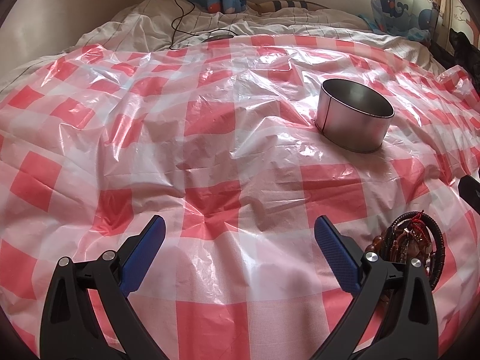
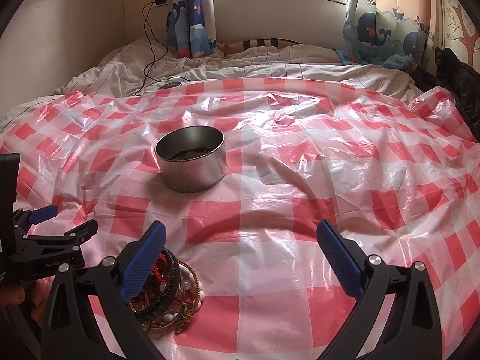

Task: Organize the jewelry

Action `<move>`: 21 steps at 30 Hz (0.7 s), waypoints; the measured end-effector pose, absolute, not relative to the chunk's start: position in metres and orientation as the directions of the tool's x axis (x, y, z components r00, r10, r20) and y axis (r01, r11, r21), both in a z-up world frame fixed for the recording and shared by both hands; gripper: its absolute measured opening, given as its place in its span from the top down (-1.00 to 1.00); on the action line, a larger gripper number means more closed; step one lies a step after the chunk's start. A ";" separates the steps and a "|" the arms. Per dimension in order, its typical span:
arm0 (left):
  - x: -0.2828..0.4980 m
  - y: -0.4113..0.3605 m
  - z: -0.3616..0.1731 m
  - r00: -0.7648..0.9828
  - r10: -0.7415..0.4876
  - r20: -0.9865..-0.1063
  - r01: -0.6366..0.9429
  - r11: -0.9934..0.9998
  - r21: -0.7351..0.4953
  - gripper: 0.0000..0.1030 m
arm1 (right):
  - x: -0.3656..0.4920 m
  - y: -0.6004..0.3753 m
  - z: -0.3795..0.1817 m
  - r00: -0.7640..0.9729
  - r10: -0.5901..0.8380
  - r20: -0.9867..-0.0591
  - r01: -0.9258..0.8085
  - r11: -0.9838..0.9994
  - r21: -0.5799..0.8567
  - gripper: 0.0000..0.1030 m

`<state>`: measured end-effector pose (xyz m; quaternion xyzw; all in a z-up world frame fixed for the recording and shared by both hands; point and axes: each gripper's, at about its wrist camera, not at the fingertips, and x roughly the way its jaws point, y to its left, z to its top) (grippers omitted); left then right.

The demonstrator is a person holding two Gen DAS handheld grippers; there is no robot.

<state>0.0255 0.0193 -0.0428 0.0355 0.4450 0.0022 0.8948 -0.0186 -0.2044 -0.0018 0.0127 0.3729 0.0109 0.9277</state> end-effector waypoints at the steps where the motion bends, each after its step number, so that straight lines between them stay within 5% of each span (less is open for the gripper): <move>1: 0.025 0.019 -0.043 0.604 0.035 -0.796 0.029 0.997 0.066 -0.85 | -0.018 -0.204 -0.002 0.721 0.029 -0.693 -0.011 0.999 0.031 -0.88; 21: 0.024 0.016 -0.043 0.595 0.010 -0.803 0.051 0.997 0.050 -0.85 | -0.019 -0.206 -0.007 0.688 0.096 -0.719 -0.071 0.995 0.064 -0.88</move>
